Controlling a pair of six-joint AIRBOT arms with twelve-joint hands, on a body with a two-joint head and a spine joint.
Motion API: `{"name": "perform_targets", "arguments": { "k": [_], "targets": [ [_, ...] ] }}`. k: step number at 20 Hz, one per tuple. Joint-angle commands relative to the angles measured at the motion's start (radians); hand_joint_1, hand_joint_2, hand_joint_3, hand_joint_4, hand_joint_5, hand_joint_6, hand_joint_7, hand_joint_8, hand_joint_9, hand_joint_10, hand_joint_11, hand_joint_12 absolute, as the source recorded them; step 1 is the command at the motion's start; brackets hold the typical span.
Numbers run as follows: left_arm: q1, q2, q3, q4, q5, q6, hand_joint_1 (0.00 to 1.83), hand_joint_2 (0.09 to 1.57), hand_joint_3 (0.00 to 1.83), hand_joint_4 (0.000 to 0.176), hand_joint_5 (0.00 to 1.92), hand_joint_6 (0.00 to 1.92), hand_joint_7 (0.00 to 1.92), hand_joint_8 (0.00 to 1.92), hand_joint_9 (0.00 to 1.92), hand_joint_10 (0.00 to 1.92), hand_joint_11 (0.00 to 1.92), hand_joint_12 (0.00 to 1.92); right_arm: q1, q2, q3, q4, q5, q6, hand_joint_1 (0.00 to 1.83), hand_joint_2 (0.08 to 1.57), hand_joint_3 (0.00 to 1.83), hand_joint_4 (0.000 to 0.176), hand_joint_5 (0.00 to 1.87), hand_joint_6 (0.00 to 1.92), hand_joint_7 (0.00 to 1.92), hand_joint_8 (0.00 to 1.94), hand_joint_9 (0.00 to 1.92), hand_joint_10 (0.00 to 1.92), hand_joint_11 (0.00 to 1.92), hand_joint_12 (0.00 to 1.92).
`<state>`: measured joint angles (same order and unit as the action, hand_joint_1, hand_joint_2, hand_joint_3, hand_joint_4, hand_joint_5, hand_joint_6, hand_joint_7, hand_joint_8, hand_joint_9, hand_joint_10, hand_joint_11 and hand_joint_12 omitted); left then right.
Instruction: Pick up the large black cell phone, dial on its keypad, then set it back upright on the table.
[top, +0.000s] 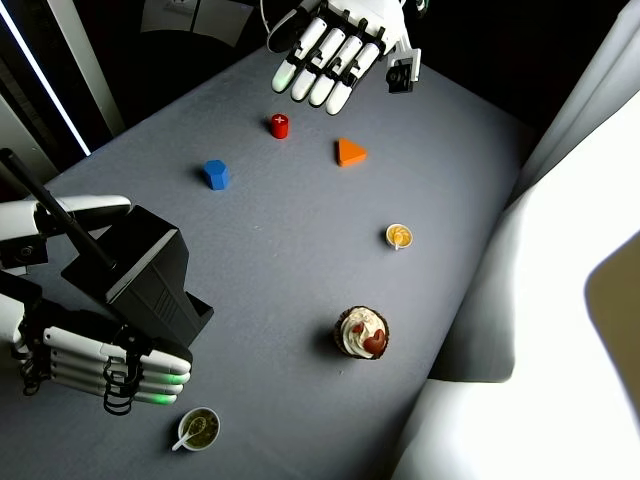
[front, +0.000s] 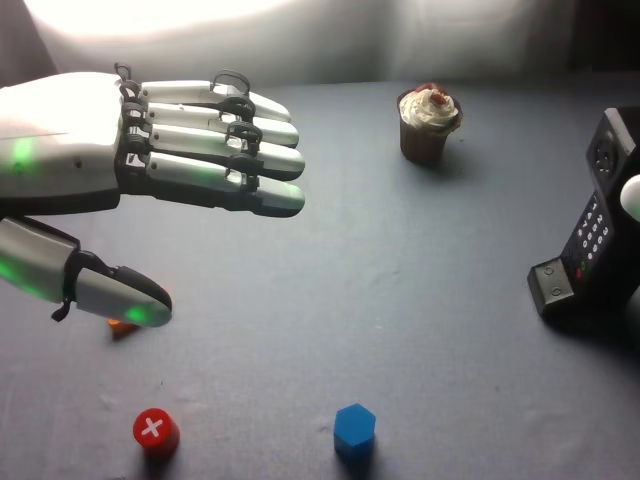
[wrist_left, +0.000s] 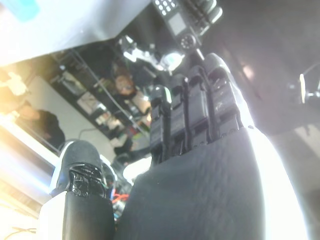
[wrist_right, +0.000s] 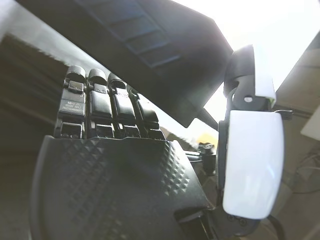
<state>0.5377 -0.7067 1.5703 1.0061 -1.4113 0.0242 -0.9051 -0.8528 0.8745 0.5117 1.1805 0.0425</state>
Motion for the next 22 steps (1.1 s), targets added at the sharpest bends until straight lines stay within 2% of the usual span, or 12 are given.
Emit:
{"name": "perform_targets", "arguments": {
  "k": [1,4,5,7,10,11,12,13,14,19,20,22],
  "targets": [
    [-0.024,0.003,0.000,-0.094,-0.085,-0.006,0.13,1.22,0.00,0.033,0.28,0.01,0.22,0.00,0.16,0.01,0.00,0.37,0.013,0.006,0.000,-0.010,0.123,0.004,0.83,0.92,0.00,0.000,0.00,0.00,0.00,0.00,0.00,0.00,0.02,0.01],
    [-0.024,0.003,0.001,-0.095,-0.086,-0.008,0.15,1.21,0.00,0.027,0.27,0.00,0.21,0.00,0.17,0.00,0.00,0.30,0.031,0.004,-0.008,-0.009,0.120,0.004,0.86,0.93,0.01,0.000,0.01,0.00,0.00,0.00,0.00,0.00,0.05,0.02],
    [-0.024,0.003,0.001,-0.095,-0.086,-0.008,0.13,1.22,0.00,0.027,0.25,0.00,0.20,0.00,0.15,0.00,0.00,0.30,0.034,0.004,-0.009,-0.009,0.119,0.004,0.94,0.97,0.00,0.000,0.11,0.02,0.13,0.03,0.15,0.00,0.01,0.44],
    [-0.024,0.003,0.001,-0.095,-0.086,-0.011,0.13,1.22,0.00,0.026,0.24,0.00,0.21,0.00,0.16,0.00,0.00,0.34,0.049,0.004,-0.009,-0.009,0.113,0.004,1.02,1.01,0.00,0.000,0.26,0.01,0.34,0.01,0.37,0.02,0.04,0.89],
    [-0.024,0.003,0.001,-0.095,-0.086,-0.012,0.15,1.21,0.00,0.023,0.26,0.00,0.24,0.00,0.17,0.00,0.00,0.40,0.067,0.003,-0.009,-0.009,0.102,0.004,1.24,1.05,0.00,0.000,0.61,0.01,0.73,0.01,0.81,0.05,0.41,0.99],
    [-0.024,0.003,0.001,-0.095,-0.086,-0.013,0.14,1.22,0.00,0.024,0.25,0.00,0.23,0.00,0.15,0.00,0.00,0.39,0.071,0.004,-0.009,-0.009,0.100,0.004,1.52,1.09,0.00,0.000,0.73,0.01,0.85,0.01,0.87,0.93,0.53,1.12],
    [-0.024,0.003,0.001,-0.095,-0.086,-0.013,0.13,1.22,0.00,0.024,0.24,0.00,0.22,0.00,0.14,0.00,0.00,0.37,0.073,0.005,-0.009,-0.009,0.100,0.004,1.70,1.08,0.00,0.000,0.80,0.02,0.93,0.02,0.86,1.01,0.68,1.55],
    [-0.024,0.003,0.001,-0.095,-0.087,-0.013,0.15,1.22,0.00,0.020,0.25,0.00,0.22,0.00,0.15,0.00,0.00,0.36,0.076,0.006,-0.009,-0.009,0.100,0.004,1.53,1.14,0.00,0.000,0.78,0.81,0.94,0.72,0.90,1.14,0.74,1.68],
    [-0.024,0.003,0.001,-0.095,-0.087,-0.013,0.14,1.22,0.00,0.018,0.25,0.00,0.21,0.00,0.15,0.00,0.00,0.34,0.077,0.007,-0.009,-0.009,0.100,0.004,1.40,1.14,0.00,0.000,0.86,0.98,0.93,0.96,0.87,1.33,0.76,1.55],
    [-0.025,0.003,0.001,-0.095,-0.087,-0.013,0.14,1.22,0.00,0.015,0.25,0.00,0.22,0.00,0.16,0.00,0.00,0.32,0.091,0.018,-0.002,-0.009,0.100,0.004,1.37,1.15,0.00,0.000,0.90,1.02,0.88,1.13,0.85,1.37,0.78,1.48],
    [-0.025,0.004,0.001,-0.095,-0.087,-0.014,0.15,1.22,0.00,0.016,0.25,0.00,0.22,0.00,0.15,0.00,0.00,0.34,0.102,0.020,0.000,-0.009,0.100,0.004,1.37,1.14,0.00,0.000,0.91,0.91,0.90,1.13,0.90,1.41,0.83,1.56],
    [-0.025,0.004,0.001,-0.093,-0.091,-0.014,0.15,1.22,0.00,0.021,0.25,0.00,0.22,0.00,0.15,0.00,0.00,0.37,0.127,0.022,0.005,-0.009,0.100,0.005,1.38,1.13,0.00,0.000,0.96,0.77,0.93,1.12,0.93,1.40,0.87,1.56]
  ]
}}
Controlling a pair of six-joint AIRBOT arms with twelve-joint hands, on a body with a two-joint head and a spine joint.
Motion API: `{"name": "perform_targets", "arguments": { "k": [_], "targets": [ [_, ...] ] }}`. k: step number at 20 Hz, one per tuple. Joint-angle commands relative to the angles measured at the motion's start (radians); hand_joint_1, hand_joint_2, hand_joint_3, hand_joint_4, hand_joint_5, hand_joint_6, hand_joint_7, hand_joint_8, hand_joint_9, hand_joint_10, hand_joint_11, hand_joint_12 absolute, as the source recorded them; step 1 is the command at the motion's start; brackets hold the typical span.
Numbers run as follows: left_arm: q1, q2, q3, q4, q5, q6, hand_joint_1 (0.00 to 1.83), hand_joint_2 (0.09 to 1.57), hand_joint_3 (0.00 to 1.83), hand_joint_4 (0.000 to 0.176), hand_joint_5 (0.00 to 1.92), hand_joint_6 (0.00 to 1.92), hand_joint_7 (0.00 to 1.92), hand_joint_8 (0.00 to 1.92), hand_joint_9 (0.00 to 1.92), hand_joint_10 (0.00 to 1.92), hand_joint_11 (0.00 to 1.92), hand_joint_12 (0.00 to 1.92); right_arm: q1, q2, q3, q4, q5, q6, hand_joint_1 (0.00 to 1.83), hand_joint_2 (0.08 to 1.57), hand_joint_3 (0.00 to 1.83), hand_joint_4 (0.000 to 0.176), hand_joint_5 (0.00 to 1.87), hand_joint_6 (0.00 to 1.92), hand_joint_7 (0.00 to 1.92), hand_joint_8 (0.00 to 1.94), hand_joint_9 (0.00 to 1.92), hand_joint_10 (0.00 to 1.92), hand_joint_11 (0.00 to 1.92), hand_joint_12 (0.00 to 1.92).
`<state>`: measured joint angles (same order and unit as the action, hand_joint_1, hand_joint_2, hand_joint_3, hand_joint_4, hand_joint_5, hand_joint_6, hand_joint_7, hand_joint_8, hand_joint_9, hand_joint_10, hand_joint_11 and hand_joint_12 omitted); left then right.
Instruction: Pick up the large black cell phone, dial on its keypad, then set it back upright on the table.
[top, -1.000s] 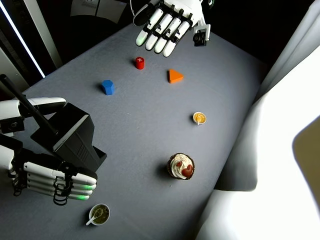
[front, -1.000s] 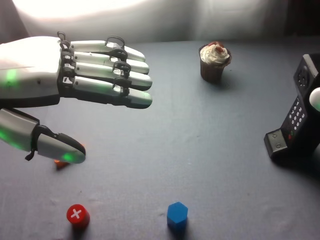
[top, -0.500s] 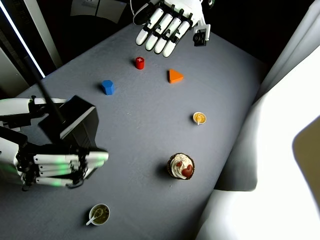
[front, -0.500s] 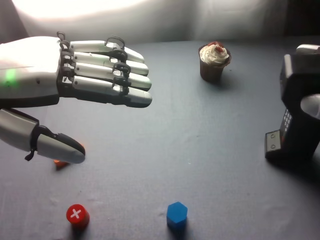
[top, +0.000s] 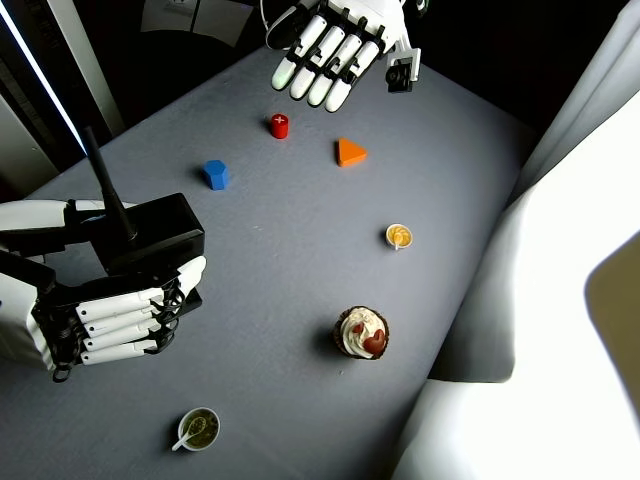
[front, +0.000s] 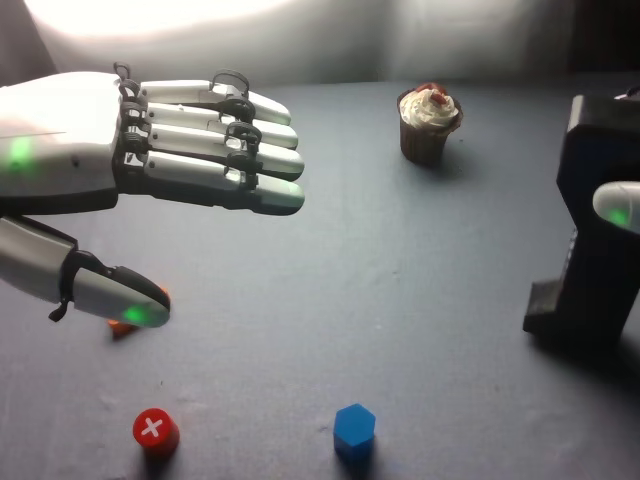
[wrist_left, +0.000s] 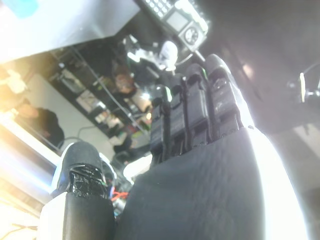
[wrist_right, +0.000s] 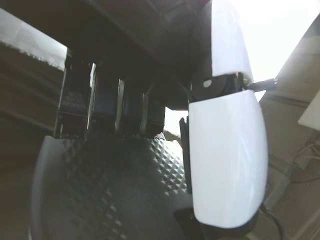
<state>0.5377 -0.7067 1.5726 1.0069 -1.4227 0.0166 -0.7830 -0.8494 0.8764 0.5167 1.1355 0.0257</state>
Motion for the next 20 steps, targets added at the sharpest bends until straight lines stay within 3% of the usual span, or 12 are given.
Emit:
{"name": "perform_targets", "arguments": {
  "k": [1,2,4,10,13,15,16,17,18,20],
  "targets": [
    [-0.028,0.004,-0.001,-0.085,-0.084,-0.006,0.15,1.22,0.00,0.020,0.24,0.00,0.20,0.00,0.14,0.00,0.00,0.33,0.019,0.021,0.007,-0.018,0.144,0.023,1.37,1.13,0.00,0.000,0.98,0.76,0.91,1.14,0.92,1.41,0.90,1.57],
    [-0.032,0.004,-0.001,-0.079,-0.088,-0.006,0.15,1.22,0.00,0.023,0.24,0.00,0.21,0.00,0.15,0.00,0.00,0.33,0.026,0.021,0.011,-0.029,0.141,0.029,1.37,1.15,0.00,0.000,0.91,0.90,0.85,1.20,0.88,1.42,0.89,1.54],
    [-0.039,0.003,-0.001,-0.069,-0.094,-0.008,0.15,1.22,0.00,0.024,0.25,0.00,0.23,0.01,0.17,0.01,0.00,0.38,0.035,0.028,0.021,-0.079,0.138,0.055,1.37,1.16,0.00,0.000,0.88,0.96,0.82,1.25,0.86,1.42,0.87,1.51],
    [-0.043,0.005,-0.002,-0.033,-0.079,-0.025,0.12,1.24,0.00,0.025,0.24,0.00,0.20,0.00,0.15,0.00,0.00,0.28,0.075,0.025,0.077,-0.155,0.130,0.090,1.37,1.14,0.00,0.000,0.91,0.96,0.84,1.17,0.91,1.32,0.87,1.38],
    [-0.045,0.004,-0.001,-0.033,-0.071,-0.036,0.31,1.26,0.00,0.025,0.23,0.00,0.27,0.01,0.27,0.02,0.00,0.61,0.119,0.016,0.099,-0.166,0.097,0.091,1.37,1.15,0.00,0.000,0.92,0.93,0.83,1.18,0.89,1.38,0.89,1.46],
    [-0.047,-0.005,0.012,-0.050,-0.047,-0.070,0.43,1.27,0.00,0.033,0.17,0.00,0.27,0.00,0.29,0.01,0.00,0.66,0.181,0.004,0.114,-0.209,0.067,0.091,1.36,1.16,0.00,0.000,0.91,0.94,0.81,1.22,0.87,1.40,0.87,1.51],
    [-0.050,-0.005,0.007,-0.056,-0.048,-0.078,0.55,1.25,0.00,0.031,0.19,0.00,0.29,0.01,0.36,0.03,0.00,0.79,0.206,0.001,0.119,-0.229,0.048,0.090,1.36,1.16,0.00,0.000,0.90,0.98,0.80,1.22,0.86,1.41,0.86,1.53],
    [-0.051,-0.004,0.000,-0.050,-0.031,-0.069,0.64,1.31,0.01,0.056,0.17,0.00,0.36,0.01,0.48,0.04,0.00,1.02,0.231,0.001,0.122,-0.247,0.024,0.085,1.36,1.16,0.00,0.000,0.89,0.97,0.81,1.24,0.88,1.38,0.86,1.49],
    [-0.051,-0.005,0.002,-0.049,-0.015,-0.060,0.64,1.31,0.01,0.056,0.17,0.00,0.36,0.01,0.48,0.04,0.00,1.02,0.260,-0.002,0.124,-0.260,0.001,0.076,1.36,1.16,0.00,0.000,0.89,0.97,0.81,1.24,0.88,1.38,0.86,1.49],
    [-0.052,-0.005,0.006,-0.058,-0.026,-0.040,0.90,1.20,0.00,0.066,0.19,0.00,0.53,0.02,0.70,0.16,0.15,1.35,0.294,-0.009,0.131,-0.263,-0.020,0.063,1.37,1.15,0.00,0.000,0.92,0.93,0.82,1.21,0.89,1.36,0.87,1.46]
  ]
}}
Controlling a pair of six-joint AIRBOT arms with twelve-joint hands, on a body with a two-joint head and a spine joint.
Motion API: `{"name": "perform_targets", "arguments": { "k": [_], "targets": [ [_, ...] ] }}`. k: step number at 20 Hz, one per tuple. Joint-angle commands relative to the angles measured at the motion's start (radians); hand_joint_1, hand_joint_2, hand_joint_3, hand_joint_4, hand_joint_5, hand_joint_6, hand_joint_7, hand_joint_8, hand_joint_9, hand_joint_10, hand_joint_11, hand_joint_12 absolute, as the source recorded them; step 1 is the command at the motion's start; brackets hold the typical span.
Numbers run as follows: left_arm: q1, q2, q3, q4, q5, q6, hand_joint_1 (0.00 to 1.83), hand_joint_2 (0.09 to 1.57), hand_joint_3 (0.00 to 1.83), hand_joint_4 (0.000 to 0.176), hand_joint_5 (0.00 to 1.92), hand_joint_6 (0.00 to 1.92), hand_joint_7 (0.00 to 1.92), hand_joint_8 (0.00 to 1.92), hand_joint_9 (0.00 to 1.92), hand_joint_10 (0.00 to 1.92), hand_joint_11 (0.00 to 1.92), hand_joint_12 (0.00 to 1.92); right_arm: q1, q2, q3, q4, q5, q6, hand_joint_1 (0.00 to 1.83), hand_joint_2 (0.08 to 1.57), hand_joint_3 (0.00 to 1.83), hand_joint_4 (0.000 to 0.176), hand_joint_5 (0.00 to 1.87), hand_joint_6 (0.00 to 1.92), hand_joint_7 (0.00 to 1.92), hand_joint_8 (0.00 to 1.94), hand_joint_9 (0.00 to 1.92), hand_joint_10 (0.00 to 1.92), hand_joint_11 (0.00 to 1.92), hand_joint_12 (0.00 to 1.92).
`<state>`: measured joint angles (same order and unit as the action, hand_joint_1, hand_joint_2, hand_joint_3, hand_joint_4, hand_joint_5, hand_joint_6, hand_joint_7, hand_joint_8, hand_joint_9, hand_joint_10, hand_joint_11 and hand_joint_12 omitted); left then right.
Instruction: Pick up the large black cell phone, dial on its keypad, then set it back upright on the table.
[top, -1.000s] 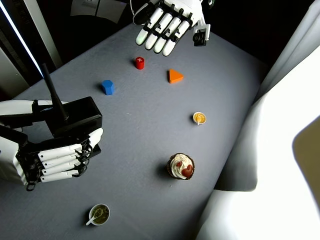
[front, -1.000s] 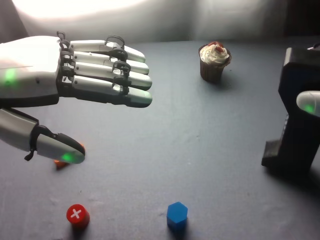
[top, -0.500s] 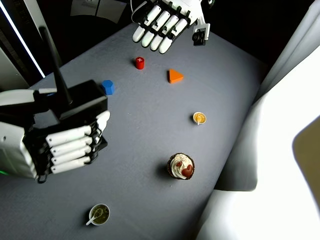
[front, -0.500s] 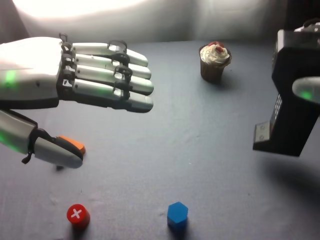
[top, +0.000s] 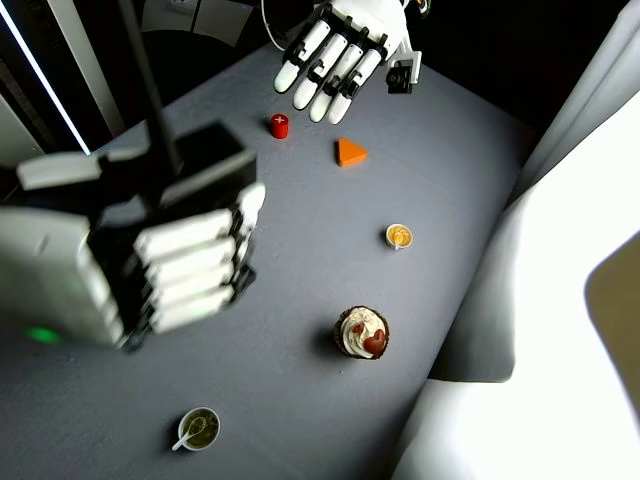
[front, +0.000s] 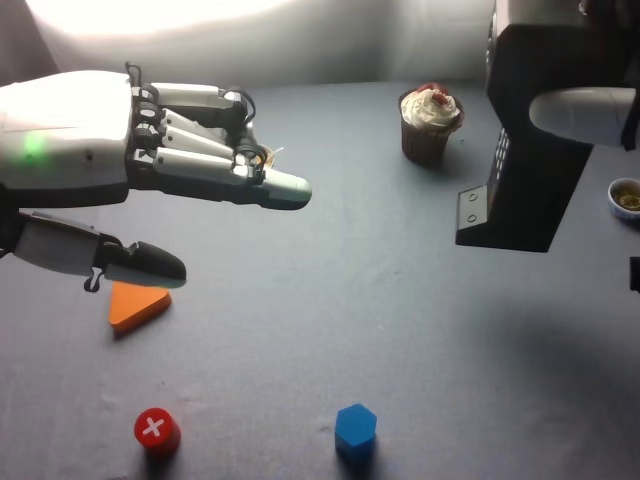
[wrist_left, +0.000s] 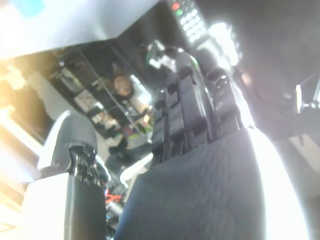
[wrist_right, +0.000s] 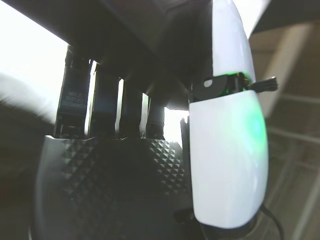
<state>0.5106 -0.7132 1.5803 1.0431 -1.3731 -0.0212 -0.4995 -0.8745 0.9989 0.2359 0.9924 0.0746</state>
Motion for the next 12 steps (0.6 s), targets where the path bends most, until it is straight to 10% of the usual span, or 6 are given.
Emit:
{"name": "perform_targets", "arguments": {
  "k": [1,3,4,6,12],
  "targets": [
    [-0.027,0.001,0.001,-0.111,-0.078,0.007,1.00,1.17,0.00,0.079,0.21,0.00,0.65,0.00,0.70,0.53,0.26,1.49,0.026,0.012,0.014,0.018,0.119,0.005,1.37,1.15,0.00,0.000,0.92,0.94,0.82,1.21,0.89,1.35,0.89,1.44],
    [-0.027,0.003,0.007,-0.126,-0.065,-0.007,1.10,1.23,0.01,0.100,0.21,0.00,0.80,0.03,0.63,1.09,0.37,1.71,0.050,0.003,0.024,0.017,0.108,-0.009,1.37,1.15,0.00,0.000,0.94,0.89,0.83,1.22,0.89,1.34,0.89,1.41],
    [-0.029,0.003,0.008,-0.099,-0.036,-0.047,1.26,1.18,0.09,0.113,0.18,0.00,0.75,1.11,0.58,1.39,0.33,1.83,0.067,0.000,0.028,0.017,0.097,-0.010,1.37,1.14,0.00,0.000,0.95,0.88,0.84,1.20,0.89,1.33,0.89,1.41],
    [-0.037,-0.006,0.011,-0.075,-0.031,-0.069,1.41,1.27,0.01,0.125,0.08,0.00,0.62,1.57,0.57,1.60,0.23,1.92,0.090,-0.008,0.035,0.017,0.085,-0.016,1.37,1.15,0.00,0.000,0.93,0.91,0.82,1.21,0.89,1.36,0.89,1.45],
    [-0.051,-0.047,0.057,-0.032,0.024,-0.115,1.32,1.26,0.00,0.150,0.01,0.00,0.69,1.52,0.69,1.92,0.40,1.92,0.129,-0.039,0.058,0.018,0.068,-0.021,1.37,1.14,0.00,0.000,0.95,0.83,0.87,1.18,0.90,1.42,0.88,1.60]
  ]
}}
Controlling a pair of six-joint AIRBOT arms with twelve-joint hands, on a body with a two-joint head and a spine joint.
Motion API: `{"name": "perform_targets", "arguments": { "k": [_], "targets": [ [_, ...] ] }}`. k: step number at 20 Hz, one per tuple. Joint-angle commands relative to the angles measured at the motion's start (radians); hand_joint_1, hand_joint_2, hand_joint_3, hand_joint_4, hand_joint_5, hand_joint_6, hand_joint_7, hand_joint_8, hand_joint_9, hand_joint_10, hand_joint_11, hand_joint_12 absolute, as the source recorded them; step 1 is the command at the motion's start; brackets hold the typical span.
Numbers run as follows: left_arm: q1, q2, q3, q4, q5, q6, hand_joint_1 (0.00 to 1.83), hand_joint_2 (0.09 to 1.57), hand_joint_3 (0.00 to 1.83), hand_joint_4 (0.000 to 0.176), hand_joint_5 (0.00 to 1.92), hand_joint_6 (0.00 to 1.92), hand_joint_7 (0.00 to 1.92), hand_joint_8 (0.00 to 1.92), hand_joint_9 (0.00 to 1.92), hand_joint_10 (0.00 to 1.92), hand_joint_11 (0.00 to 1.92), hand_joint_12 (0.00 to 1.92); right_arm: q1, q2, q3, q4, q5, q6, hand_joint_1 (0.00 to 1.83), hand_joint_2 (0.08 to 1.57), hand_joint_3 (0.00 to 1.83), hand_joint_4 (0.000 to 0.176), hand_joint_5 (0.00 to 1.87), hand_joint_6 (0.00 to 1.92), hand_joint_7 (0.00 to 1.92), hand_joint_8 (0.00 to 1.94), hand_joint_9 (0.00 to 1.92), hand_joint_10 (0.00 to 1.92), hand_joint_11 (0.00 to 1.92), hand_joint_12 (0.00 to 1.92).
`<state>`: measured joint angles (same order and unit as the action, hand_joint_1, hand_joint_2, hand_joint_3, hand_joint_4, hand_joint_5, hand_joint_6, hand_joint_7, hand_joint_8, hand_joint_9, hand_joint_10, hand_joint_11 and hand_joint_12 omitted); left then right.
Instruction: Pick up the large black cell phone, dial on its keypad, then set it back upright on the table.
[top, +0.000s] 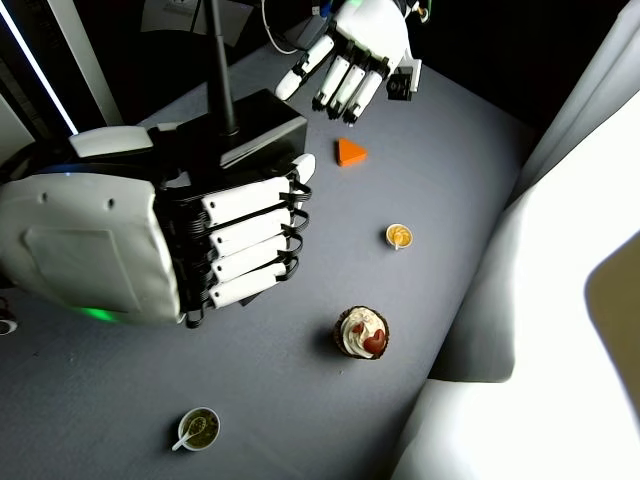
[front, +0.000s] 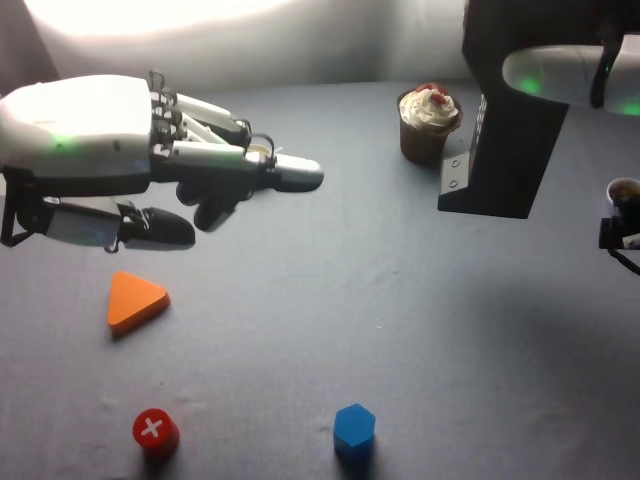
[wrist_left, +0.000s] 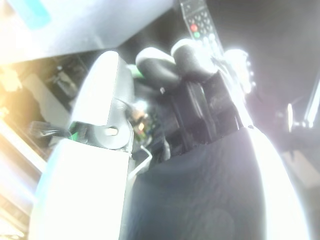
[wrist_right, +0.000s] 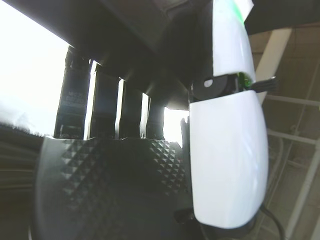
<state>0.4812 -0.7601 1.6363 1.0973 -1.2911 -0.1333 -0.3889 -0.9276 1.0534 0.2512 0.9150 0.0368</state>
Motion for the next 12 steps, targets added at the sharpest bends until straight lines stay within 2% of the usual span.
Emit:
{"name": "perform_targets", "arguments": {
  "k": [1,2,3,6,7,8,9,10,12],
  "targets": [
    [-0.037,-0.009,0.001,-0.072,-0.039,-0.003,1.31,1.27,0.00,0.154,0.01,0.00,0.67,1.55,0.73,1.92,0.48,1.92,0.022,0.007,0.004,0.003,0.145,0.016,1.37,1.16,0.00,0.000,0.89,0.93,0.84,1.19,0.88,1.41,0.89,1.57],
    [-0.043,-0.014,-0.001,-0.064,-0.022,-0.003,1.31,1.27,0.01,0.156,0.00,0.00,0.66,1.57,0.74,1.92,0.49,1.92,0.023,0.002,0.004,0.003,0.145,0.014,1.36,1.14,0.00,0.000,0.92,0.88,0.87,1.15,0.92,1.39,0.90,1.56],
    [-0.048,-0.017,-0.004,-0.055,-0.008,-0.004,1.31,1.28,0.01,0.160,0.00,0.00,0.66,1.57,0.75,1.92,0.52,1.92,0.023,-0.003,0.004,0.003,0.145,0.010,1.37,1.15,0.00,0.000,0.90,0.96,0.84,1.19,0.91,1.35,0.89,1.48],
    [-0.051,-0.031,-0.016,-0.068,0.078,0.026,1.30,1.29,0.01,0.157,0.00,0.00,0.64,1.59,0.76,1.92,0.52,1.92,0.027,-0.018,0.000,0.004,0.146,0.000,1.37,1.15,0.00,0.000,0.87,1.00,0.84,1.19,0.90,1.37,0.89,1.48],
    [-0.048,-0.036,-0.020,-0.084,0.099,0.052,1.30,1.29,0.01,0.153,0.00,0.00,0.63,1.61,0.78,1.92,0.57,1.92,0.029,-0.022,-0.002,0.004,0.146,-0.004,1.26,1.14,0.00,0.000,0.95,0.92,0.92,1.20,0.94,1.28,0.92,1.55],
    [-0.048,-0.039,-0.023,-0.098,0.121,0.079,1.30,1.29,0.01,0.153,0.00,0.00,0.63,1.61,0.78,1.92,0.57,1.92,0.030,-0.024,-0.004,0.004,0.146,-0.005,1.26,1.14,0.00,0.000,0.95,0.92,0.92,1.20,0.94,1.28,0.92,1.55],
    [-0.048,-0.041,-0.031,-0.112,0.153,0.106,1.29,1.31,0.02,0.155,0.00,0.00,0.61,1.65,0.77,1.92,0.61,1.92,0.032,-0.025,-0.006,0.004,0.146,-0.005,1.35,1.15,0.00,0.000,0.89,0.93,0.88,1.17,0.89,1.40,0.89,1.58],
    [-0.048,-0.041,-0.041,-0.134,0.189,0.139,1.28,1.32,0.02,0.155,0.00,0.00,0.57,1.70,0.74,1.92,0.63,1.92,0.034,-0.026,-0.006,0.004,0.146,-0.006,1.37,1.15,0.00,0.000,0.89,0.94,0.85,1.17,0.87,1.43,0.86,1.59],
    [-0.051,-0.042,-0.055,-0.176,0.244,0.175,1.29,1.31,0.01,0.159,0.00,0.00,0.60,1.65,0.75,1.92,0.59,1.92,0.036,-0.027,-0.005,0.004,0.146,-0.010,1.37,1.14,0.00,0.000,0.88,0.95,0.88,1.12,0.92,1.37,0.92,1.51]
  ]
}}
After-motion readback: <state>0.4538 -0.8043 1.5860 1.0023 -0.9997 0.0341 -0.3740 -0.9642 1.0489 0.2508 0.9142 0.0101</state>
